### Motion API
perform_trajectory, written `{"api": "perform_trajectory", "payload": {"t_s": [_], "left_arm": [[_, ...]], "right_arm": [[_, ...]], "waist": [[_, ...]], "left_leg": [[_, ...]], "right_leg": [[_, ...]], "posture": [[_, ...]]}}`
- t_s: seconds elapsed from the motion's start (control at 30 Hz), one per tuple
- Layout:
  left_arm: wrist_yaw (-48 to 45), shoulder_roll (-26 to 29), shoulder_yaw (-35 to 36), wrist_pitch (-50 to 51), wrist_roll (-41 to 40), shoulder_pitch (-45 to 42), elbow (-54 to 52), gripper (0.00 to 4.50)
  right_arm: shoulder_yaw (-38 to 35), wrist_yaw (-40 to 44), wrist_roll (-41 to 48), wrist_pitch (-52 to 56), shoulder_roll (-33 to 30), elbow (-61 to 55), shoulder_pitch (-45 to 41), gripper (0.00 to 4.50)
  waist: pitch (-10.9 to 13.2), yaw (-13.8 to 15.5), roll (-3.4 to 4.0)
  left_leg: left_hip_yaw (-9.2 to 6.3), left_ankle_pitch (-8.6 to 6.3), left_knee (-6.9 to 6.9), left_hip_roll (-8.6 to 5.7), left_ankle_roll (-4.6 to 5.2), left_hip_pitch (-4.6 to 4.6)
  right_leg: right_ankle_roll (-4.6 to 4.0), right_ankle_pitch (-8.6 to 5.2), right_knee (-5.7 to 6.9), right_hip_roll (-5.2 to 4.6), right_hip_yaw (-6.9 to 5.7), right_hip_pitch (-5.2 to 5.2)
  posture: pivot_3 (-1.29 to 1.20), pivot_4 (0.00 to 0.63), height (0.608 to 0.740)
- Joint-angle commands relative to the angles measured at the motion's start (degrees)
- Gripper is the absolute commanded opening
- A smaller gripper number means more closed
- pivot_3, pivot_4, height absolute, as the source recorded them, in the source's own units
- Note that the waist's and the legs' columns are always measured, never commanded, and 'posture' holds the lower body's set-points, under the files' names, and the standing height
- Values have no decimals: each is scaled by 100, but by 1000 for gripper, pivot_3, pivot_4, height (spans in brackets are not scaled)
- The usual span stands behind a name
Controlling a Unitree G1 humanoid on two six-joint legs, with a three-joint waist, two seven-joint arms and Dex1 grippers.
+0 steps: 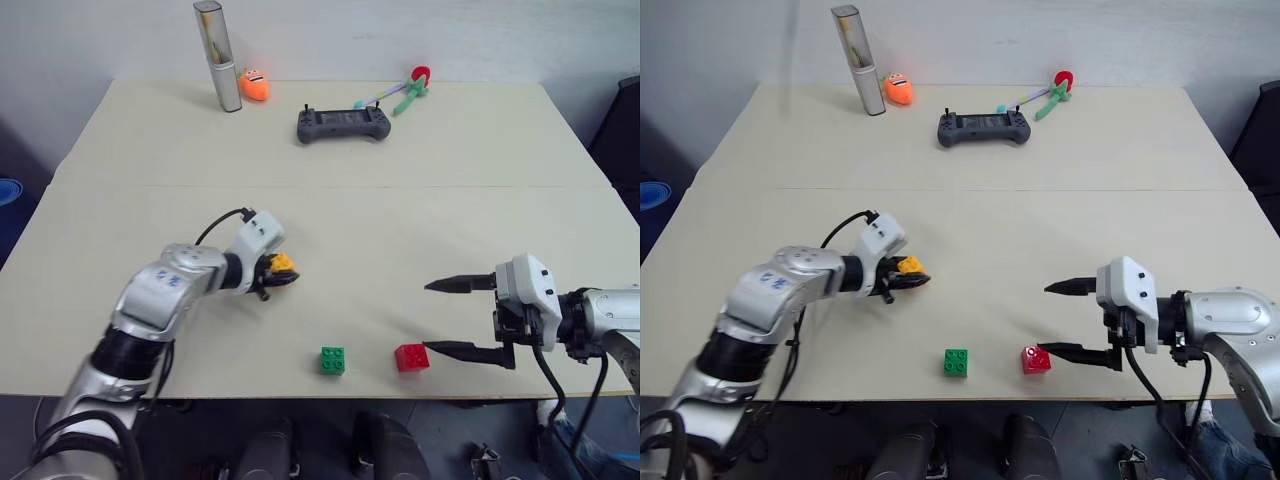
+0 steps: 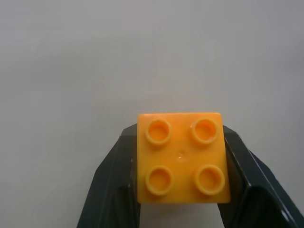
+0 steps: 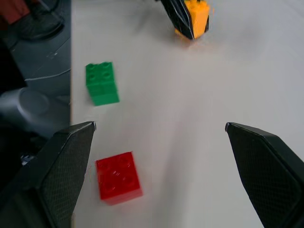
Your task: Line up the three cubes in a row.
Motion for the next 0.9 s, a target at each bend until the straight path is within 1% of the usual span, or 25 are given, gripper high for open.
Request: {"api": "perform_trajectory", "payload": {"t_s": [0.03,0.07,0.13,0.27,0.47,0.67,0.9], "left_arm": [[-1795,722,128,-1400,-246,390,-252,1532],[-2086,895,137,-1601,-274,522,-262,1532],[-2385,1096,143,-1899,-241,782,-294,1532],[-2409,1034,116,-2534,60,1027,-196,1532],[-2234,879,148,-2564,150,1112,-224,1532],[-2214,909,86,-2545,244,1337,-336,1532],[-2097,900,-3,-2609,588,1495,-373,1532]], "right_arm": [[-37,451,-181,-398,-215,44,133,4500],[-40,518,-224,-462,-242,69,171,4500],[-52,578,-229,-497,-244,72,232,4500],[-74,626,-291,-590,-231,3,416,4500],[-143,541,-265,-564,-204,-99,605,4500],[-66,396,-277,-544,-146,-111,541,4500],[-11,326,-273,-552,-123,-115,509,4500]], "waist": [[0,11,1],[0,34,1],[0,50,1],[1,56,2],[1,34,1],[1,26,2],[1,42,2]], "left_leg": [[0,-1,-1,0,-1,0],[-1,-1,0,0,-1,1],[-6,1,3,-4,3,0],[-14,-4,2,-4,8,0],[-10,-5,0,-3,14,-1],[-10,-4,-1,-2,15,0],[-12,-5,0,-2,17,0]], "right_leg": [[-1,0,-17,-1,-1,1],[-1,0,-21,-2,-1,2],[1,1,-21,-12,-3,5],[2,1,-23,-21,-3,8],[3,2,-18,-18,-3,6],[2,1,-16,-14,-4,5],[3,2,-17,-18,-3,6]], "posture": [[0,150,740],[0,150,740],[0,150,740],[0,150,740],[0,150,740],[0,150,740],[0,150,740]]}}
